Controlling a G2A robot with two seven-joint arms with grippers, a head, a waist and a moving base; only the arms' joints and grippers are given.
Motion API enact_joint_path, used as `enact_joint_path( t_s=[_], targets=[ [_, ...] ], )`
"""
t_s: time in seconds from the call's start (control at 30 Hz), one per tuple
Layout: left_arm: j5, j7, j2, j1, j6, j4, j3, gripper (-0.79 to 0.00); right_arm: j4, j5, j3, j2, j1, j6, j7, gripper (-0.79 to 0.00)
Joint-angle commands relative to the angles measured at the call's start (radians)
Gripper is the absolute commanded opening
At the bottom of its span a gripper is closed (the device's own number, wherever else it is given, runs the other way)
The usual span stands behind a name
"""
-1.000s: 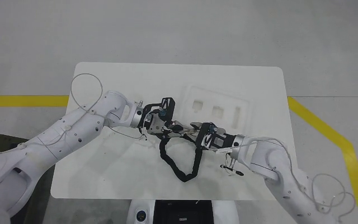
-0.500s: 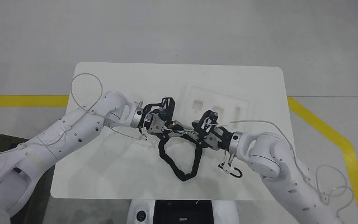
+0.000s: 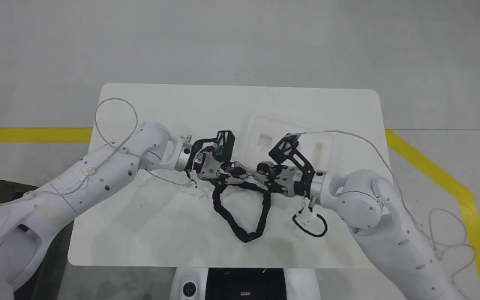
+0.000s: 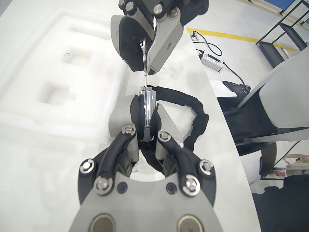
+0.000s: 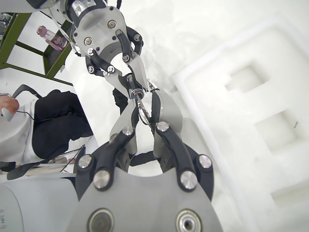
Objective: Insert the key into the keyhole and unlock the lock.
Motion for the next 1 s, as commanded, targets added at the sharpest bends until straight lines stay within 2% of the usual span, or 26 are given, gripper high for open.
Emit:
enact_joint_path(
  t_s=[0.0,0.03,0.1,0.13,0.17,0.53,0.8,0.97],
  targets=[
    [0.000,0.000,0.000,0.000,0.000,0.000,0.000,-0.785,0.000,0.006,0.000,0.000,0.003,0.004,0.005,-0.785],
    [0.000,0.000,0.000,0.000,0.000,0.000,0.000,-0.785,0.000,0.007,-0.001,-0.001,0.004,0.006,0.006,-0.748],
    [0.000,0.000,0.000,0.000,0.000,0.000,0.000,-0.785,0.001,0.008,-0.004,-0.001,0.005,0.009,0.006,-0.499],
    [0.000,0.000,0.000,0.000,0.000,0.000,0.000,-0.785,0.003,0.008,-0.005,-0.001,0.005,0.010,0.006,-0.286],
    [0.000,0.000,0.000,0.000,0.000,0.000,0.000,-0.785,0.003,0.010,-0.006,-0.001,0.004,0.010,0.005,0.000],
    [0.000,0.000,0.000,0.000,0.000,0.000,0.000,-0.785,-0.002,0.078,0.051,0.004,-0.054,-0.027,-0.082,0.000],
    [-0.019,0.033,0.017,0.074,0.092,0.003,-0.068,-0.785,-0.006,0.109,0.147,0.016,-0.158,-0.168,-0.241,0.000],
    [-0.051,0.047,0.042,0.132,0.152,0.013,-0.120,-0.785,0.020,0.065,0.203,0.019,-0.217,-0.248,-0.389,0.000]
  ],
)
